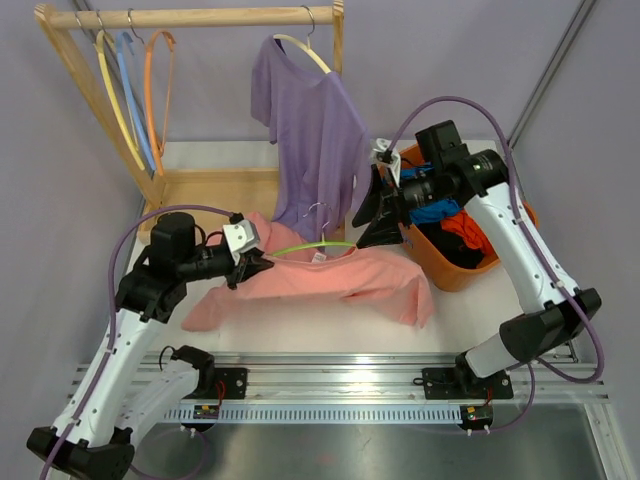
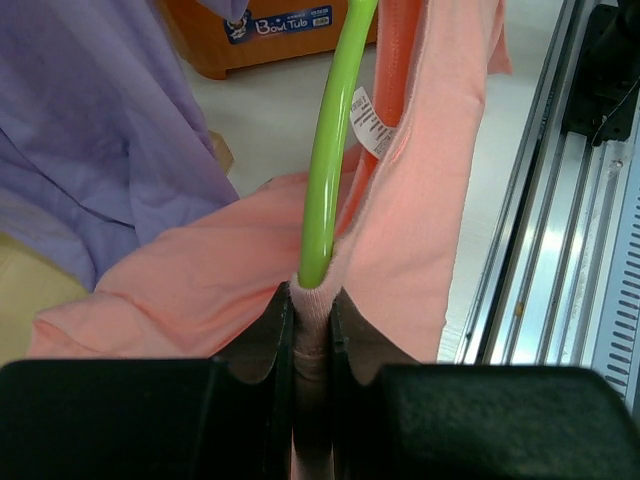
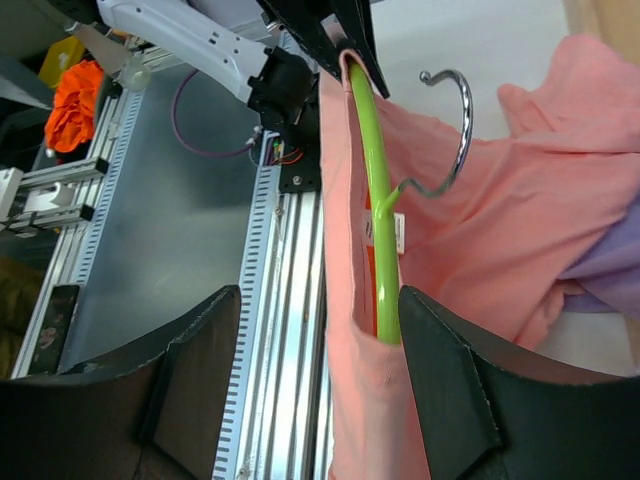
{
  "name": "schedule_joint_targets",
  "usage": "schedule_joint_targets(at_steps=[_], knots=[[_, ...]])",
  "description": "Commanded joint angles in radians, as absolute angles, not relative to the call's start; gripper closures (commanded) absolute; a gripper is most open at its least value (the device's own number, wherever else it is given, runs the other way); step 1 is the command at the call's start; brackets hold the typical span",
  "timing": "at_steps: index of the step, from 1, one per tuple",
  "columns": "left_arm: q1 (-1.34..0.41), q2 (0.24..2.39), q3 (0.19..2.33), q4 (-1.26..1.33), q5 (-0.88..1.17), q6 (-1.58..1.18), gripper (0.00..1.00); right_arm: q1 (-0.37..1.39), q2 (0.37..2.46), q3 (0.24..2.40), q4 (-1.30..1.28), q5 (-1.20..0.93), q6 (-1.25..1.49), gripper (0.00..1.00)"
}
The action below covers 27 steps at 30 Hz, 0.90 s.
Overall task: Remove the t-shirt from the hanger
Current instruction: Remove the tshirt from the hanger
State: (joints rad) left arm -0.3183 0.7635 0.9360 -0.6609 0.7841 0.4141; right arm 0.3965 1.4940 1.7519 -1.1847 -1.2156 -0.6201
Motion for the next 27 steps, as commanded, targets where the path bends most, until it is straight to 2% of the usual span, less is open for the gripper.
schedule_joint_targets(at_steps=[1, 10, 21, 27], knots=[[-0.360, 0.785, 1.008, -0.629, 0.756, 0.449, 1.00, 0.462, 1.557, 1.787, -1.146, -1.184, -0.551, 0.29], [-0.443, 0.785, 1.028, -0.598, 0.693, 0.423, 1.00, 0.508, 1.660, 1.864, -1.193, -1.127, -0.557, 0.29], [-0.446, 0.802, 1.051, -0.592, 0.684, 0.433, 1.00, 0.568, 1.651, 1.819, -1.212, -1.160, -0.581, 0.37], [-0.446, 0.798, 1.052, -0.575, 0.686, 0.420, 1.00, 0.578, 1.657, 1.819, -1.198, -1.167, -0.566, 0.45]])
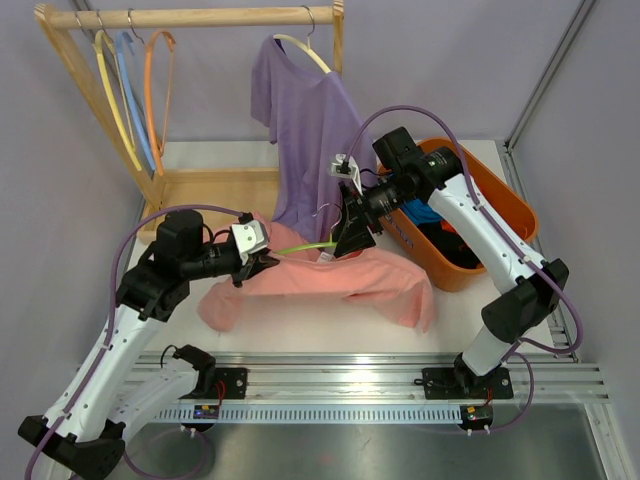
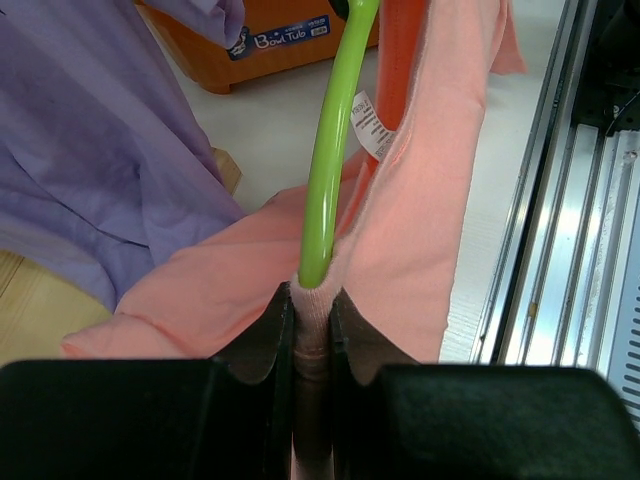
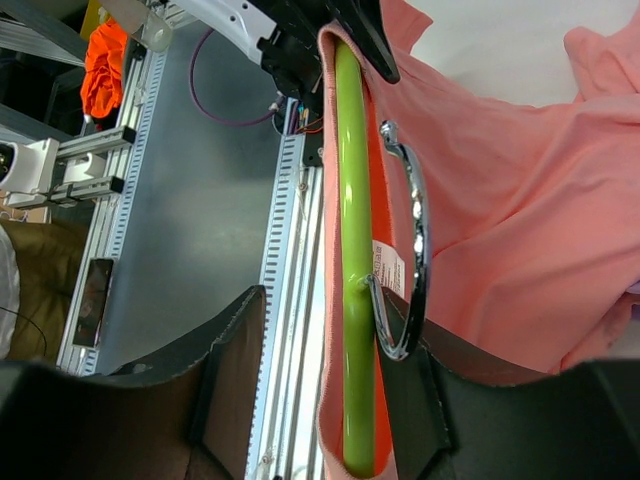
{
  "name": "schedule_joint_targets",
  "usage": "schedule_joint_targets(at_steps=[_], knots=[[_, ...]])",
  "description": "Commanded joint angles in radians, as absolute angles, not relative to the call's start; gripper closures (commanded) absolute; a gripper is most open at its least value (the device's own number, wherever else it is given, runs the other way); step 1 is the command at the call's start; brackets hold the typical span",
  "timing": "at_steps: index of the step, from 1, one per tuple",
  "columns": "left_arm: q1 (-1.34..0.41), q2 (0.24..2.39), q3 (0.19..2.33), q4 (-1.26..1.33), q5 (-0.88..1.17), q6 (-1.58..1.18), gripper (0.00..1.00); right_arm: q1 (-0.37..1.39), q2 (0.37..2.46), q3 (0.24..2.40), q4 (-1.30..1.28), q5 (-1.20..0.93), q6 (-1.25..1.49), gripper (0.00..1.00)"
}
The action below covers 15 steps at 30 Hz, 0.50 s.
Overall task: Remove the t-shirt from the hanger
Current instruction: Remove the tshirt from the hanger
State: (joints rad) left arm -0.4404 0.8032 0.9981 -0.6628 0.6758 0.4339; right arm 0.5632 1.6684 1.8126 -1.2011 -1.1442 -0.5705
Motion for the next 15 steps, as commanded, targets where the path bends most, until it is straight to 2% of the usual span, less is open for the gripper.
schedule_joint_targets(at_steps=[1, 7, 15], knots=[[-0.446, 0.798, 1.052, -0.572, 0.686, 0.417, 1.00, 0.581, 1.658, 1.819, -1.197, -1.167, -0.566, 0.47], [-0.448, 0.790, 1.049, -0.551, 0.690, 0.397, 1.00, 0.600, 1.667, 1.816, -1.183, -1.166, -0.548, 0.58], [-0.448, 0.782, 1.049, -0.528, 0.690, 0.380, 1.00, 0.607, 1.666, 1.804, -1.174, -1.149, -0.543, 0.61]])
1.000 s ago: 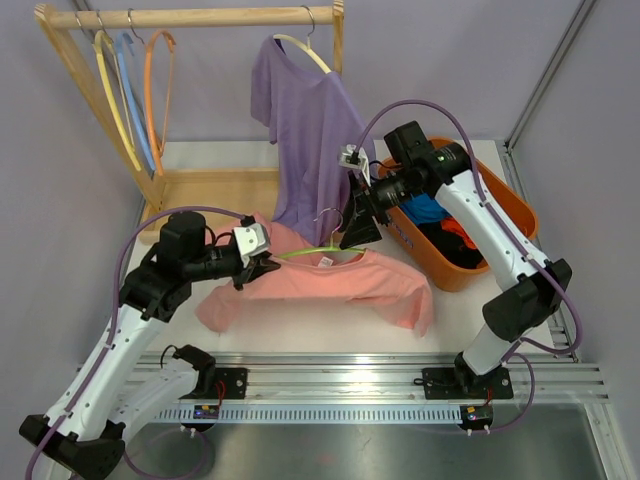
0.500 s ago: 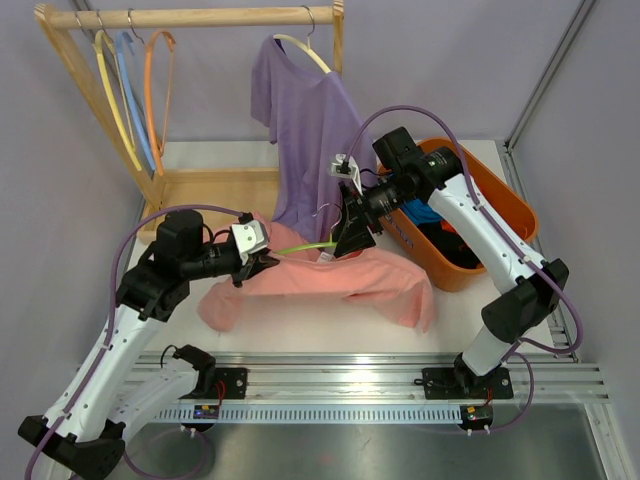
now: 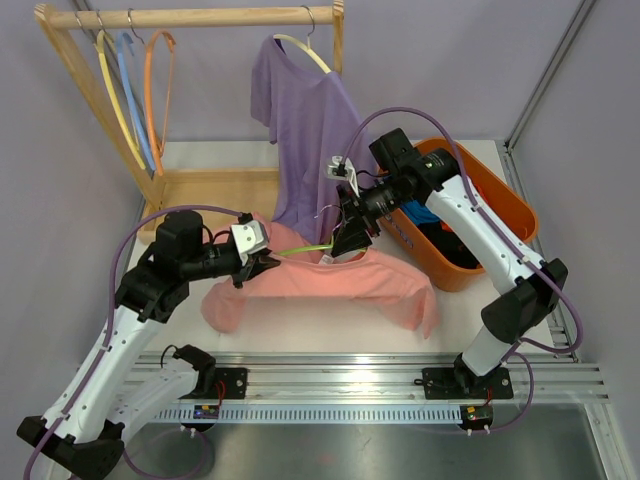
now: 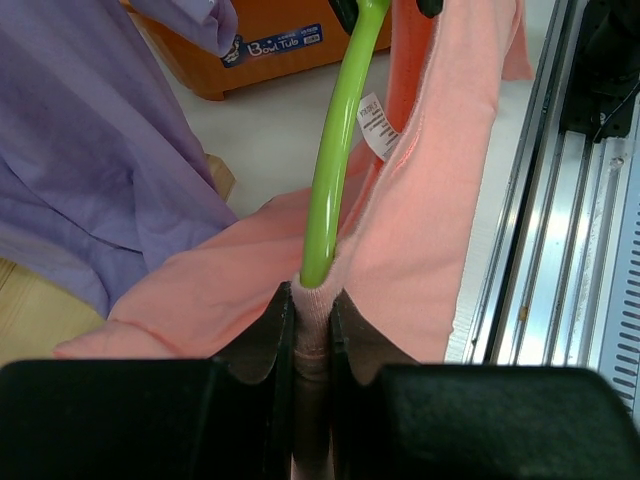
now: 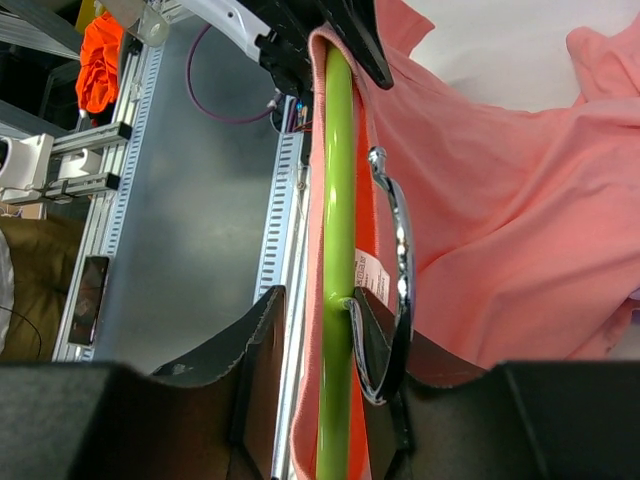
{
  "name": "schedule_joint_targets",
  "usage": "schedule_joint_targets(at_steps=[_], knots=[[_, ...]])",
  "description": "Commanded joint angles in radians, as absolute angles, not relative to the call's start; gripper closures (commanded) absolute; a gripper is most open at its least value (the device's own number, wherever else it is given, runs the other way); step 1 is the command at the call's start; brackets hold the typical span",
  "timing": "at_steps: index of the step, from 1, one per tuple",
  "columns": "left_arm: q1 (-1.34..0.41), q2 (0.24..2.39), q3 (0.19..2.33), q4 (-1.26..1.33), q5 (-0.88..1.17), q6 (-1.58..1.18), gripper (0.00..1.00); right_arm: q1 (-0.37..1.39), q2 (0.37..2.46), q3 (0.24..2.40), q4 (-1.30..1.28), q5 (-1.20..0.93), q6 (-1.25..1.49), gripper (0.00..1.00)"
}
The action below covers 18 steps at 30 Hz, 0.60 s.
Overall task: Remove the t-shirt from the hanger
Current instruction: Remove the tshirt from the hanger
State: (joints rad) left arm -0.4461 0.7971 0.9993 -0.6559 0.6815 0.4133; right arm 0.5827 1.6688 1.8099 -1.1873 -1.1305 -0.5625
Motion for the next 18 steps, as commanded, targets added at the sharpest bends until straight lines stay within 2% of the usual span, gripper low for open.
schedule_joint_targets(at_steps=[1, 6, 11, 14, 15, 18], knots=[[-0.448, 0.781, 1.049, -0.526, 0.692, 0.379, 1.00, 0.607, 1.667, 1.801, -1.173, -1.147, -0.542, 0.60], [-0.448, 0.778, 1.054, -0.509, 0.695, 0.368, 1.00, 0.611, 1.661, 1.781, -1.164, -1.126, -0.537, 0.56], [-0.448, 0.772, 1.054, -0.494, 0.698, 0.357, 1.00, 0.609, 1.657, 1.776, -1.164, -1.118, -0.538, 0.57], [-0.448, 0.772, 1.051, -0.495, 0.699, 0.354, 1.00, 0.607, 1.657, 1.779, -1.160, -1.124, -0.534, 0.66], [-0.448, 0.772, 1.051, -0.497, 0.698, 0.354, 1.00, 0.609, 1.655, 1.784, -1.161, -1.130, -0.534, 0.79], [-0.448, 0.772, 1.051, -0.500, 0.699, 0.353, 1.00, 0.609, 1.657, 1.798, -1.157, -1.129, -0.531, 1.00]])
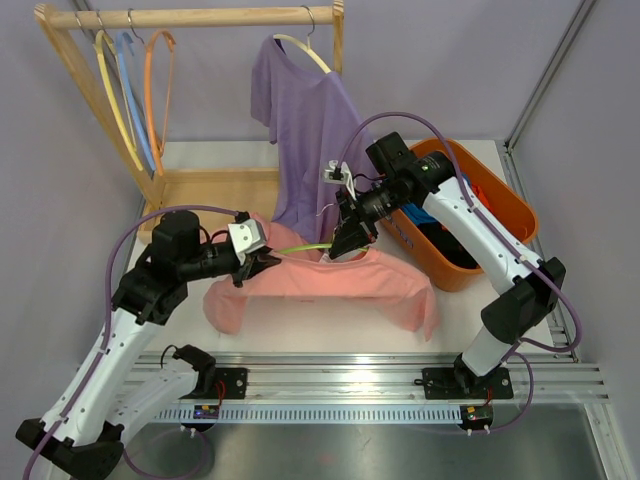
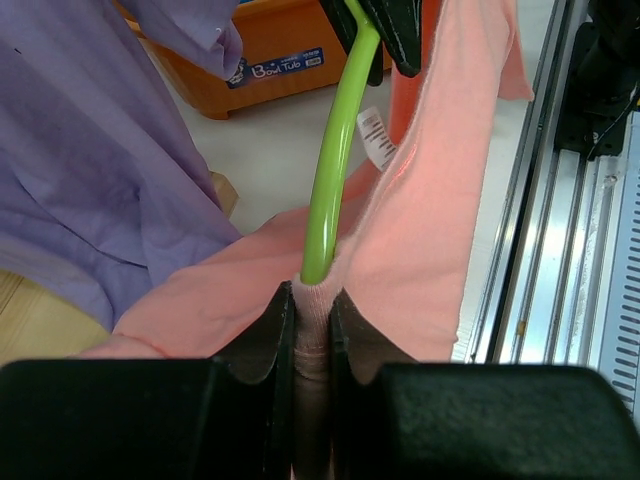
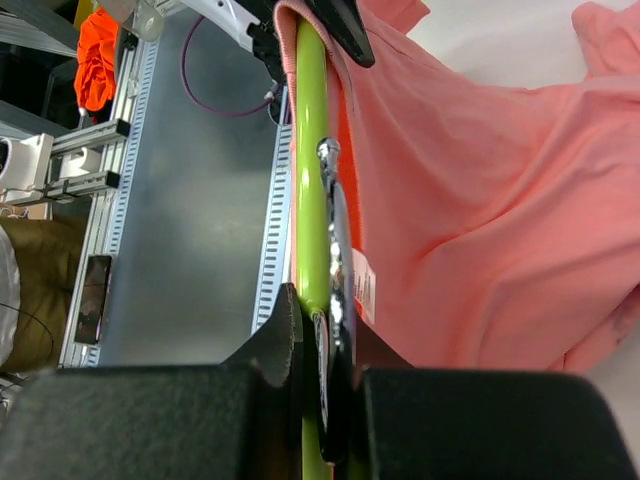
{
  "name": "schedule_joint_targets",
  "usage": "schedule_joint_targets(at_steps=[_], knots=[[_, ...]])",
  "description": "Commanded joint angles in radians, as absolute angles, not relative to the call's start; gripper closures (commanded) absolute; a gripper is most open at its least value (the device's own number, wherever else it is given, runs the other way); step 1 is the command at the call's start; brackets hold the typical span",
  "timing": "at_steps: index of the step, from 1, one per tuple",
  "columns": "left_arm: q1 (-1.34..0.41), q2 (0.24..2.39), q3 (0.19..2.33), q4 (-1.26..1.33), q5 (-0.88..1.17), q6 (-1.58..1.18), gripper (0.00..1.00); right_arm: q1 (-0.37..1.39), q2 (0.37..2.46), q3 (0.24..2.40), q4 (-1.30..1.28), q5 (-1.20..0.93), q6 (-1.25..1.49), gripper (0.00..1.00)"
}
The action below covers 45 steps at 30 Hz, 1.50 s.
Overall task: Remove the t-shirt from the hanger
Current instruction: Remove the tshirt from the hanger
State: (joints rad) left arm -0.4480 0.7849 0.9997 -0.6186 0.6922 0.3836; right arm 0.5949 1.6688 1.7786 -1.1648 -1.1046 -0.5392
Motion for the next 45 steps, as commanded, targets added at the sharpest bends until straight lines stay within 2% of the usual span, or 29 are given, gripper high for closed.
schedule_joint_targets(at_steps=[1, 7, 8, 9, 11, 12, 15, 16, 19, 22, 26, 30, 36, 45], knots=[[-0.448, 0.772, 1.051, -0.500, 0.698, 0.351, 1.00, 0.609, 1.654, 1.799, -1.155, -1.129, -0.528, 1.00], [-0.448, 0.738, 1.026, -0.444, 0.675, 0.256, 1.00, 0.609, 1.595, 1.767, -1.147, -1.091, -0.538, 1.00], [-0.448, 0.729, 1.016, -0.430, 0.672, 0.235, 0.98, 0.609, 1.583, 1.752, -1.143, -1.068, -0.540, 1.00], [-0.448, 0.718, 1.002, -0.414, 0.657, 0.182, 0.91, 0.609, 1.557, 1.737, -1.132, -1.057, -0.541, 1.00], [-0.448, 0.681, 0.962, -0.373, 0.641, 0.131, 0.87, 0.607, 1.534, 1.692, -1.123, -1.023, -0.541, 1.00], [-0.448, 0.669, 0.948, -0.356, 0.629, 0.074, 0.77, 0.606, 1.514, 1.680, -1.112, -1.014, -0.541, 1.00], [-0.448, 0.611, 0.901, -0.308, 0.586, 0.003, 0.61, 0.595, 1.488, 1.655, -1.094, -0.982, -0.540, 1.00], [-0.448, 0.600, 0.890, -0.286, 0.571, -0.041, 0.51, 0.580, 1.485, 1.655, -1.089, -0.976, -0.534, 1.00], [-0.448, 0.569, 0.871, -0.275, 0.528, -0.101, 0.37, 0.540, 1.483, 1.663, -1.078, -0.974, -0.520, 1.00], [-0.448, 0.565, 0.874, -0.273, 0.500, -0.149, 0.29, 0.522, 1.489, 1.667, -1.078, -0.974, -0.517, 1.00], [-0.448, 0.566, 0.887, -0.271, 0.445, -0.209, 0.12, 0.518, 1.474, 1.651, -1.075, -0.970, -0.517, 1.00], [-0.448, 0.575, 0.910, -0.297, 0.344, -0.302, 0.02, 0.514, 1.453, 1.634, -1.060, -0.937, -0.512, 1.00], [-0.448, 0.666, 0.992, -0.451, 0.213, -0.535, 0.01, 0.514, 1.431, 1.620, -1.017, -0.842, -0.483, 1.00], [-0.448, 0.741, 1.045, -0.577, 0.179, -0.771, 0.01, 0.514, 1.379, 1.560, -0.956, -0.727, -0.477, 1.00]])
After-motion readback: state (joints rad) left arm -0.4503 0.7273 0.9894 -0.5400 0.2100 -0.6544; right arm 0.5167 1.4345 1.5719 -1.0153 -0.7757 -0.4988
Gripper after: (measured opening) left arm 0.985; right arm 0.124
